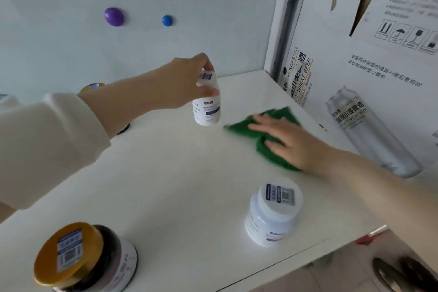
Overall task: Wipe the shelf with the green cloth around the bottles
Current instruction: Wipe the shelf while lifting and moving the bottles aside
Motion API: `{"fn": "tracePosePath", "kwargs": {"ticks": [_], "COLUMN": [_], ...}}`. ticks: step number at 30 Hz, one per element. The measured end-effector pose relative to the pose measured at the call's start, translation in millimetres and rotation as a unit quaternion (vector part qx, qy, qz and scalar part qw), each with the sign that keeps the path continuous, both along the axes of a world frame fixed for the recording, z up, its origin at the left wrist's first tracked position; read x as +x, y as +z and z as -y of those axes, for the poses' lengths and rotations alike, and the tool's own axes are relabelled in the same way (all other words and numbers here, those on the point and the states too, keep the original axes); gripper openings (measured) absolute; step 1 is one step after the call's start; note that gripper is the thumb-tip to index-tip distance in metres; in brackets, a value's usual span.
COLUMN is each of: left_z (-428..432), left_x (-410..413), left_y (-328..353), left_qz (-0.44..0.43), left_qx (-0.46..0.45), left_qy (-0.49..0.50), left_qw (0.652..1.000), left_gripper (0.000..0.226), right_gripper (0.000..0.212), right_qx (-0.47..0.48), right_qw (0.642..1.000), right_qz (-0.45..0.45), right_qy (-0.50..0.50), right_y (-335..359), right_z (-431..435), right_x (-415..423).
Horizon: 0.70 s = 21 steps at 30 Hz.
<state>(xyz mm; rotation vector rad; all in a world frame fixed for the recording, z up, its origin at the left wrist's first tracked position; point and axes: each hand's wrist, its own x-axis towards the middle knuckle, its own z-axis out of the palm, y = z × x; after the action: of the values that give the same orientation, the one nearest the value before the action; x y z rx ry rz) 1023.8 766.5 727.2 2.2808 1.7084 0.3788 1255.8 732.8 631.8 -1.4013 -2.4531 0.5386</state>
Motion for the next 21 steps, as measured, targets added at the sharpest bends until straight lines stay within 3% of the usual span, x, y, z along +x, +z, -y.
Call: {"fn": "tracePosePath", "kwargs": {"ticks": [3, 5, 10, 15, 18, 21], "left_z": [4, 6, 10, 30, 70, 127], "left_x": [3, 4, 9, 15, 29, 50], "left_y": [-13, -16, -20, -15, 2, 5], "left_qz": [0.004, 0.011, -0.005, -0.030, 0.012, 0.080], "left_qx": [-0.025, -0.027, -0.028, -0.003, 0.049, -0.014], "left_qy": [-0.004, 0.000, 0.002, 0.022, -0.010, -0.039], "left_qw": [1.000, 1.000, 1.000, 0.999, 0.999, 0.996], "left_gripper": [0.037, 0.037, 0.043, 0.070, 0.064, 0.069], "right_gripper": [0.046, 0.046, 0.047, 0.048, 0.046, 0.046], "right_qx": [0.020, 0.017, 0.009, 0.006, 0.015, 0.048], "right_qw": [0.990, 0.983, 0.995, 1.000, 0.999, 0.988], "right_qz": [0.046, 0.063, 0.050, 0.009, 0.029, 0.055], "right_qy": [-0.132, -0.169, -0.087, 0.002, -0.041, -0.134], "right_y": [2, 1, -2, -5, -4, -2], "right_z": [-25, -36, -19, 19, 12, -7], "right_x": [18, 14, -10, -4, 22, 33]}}
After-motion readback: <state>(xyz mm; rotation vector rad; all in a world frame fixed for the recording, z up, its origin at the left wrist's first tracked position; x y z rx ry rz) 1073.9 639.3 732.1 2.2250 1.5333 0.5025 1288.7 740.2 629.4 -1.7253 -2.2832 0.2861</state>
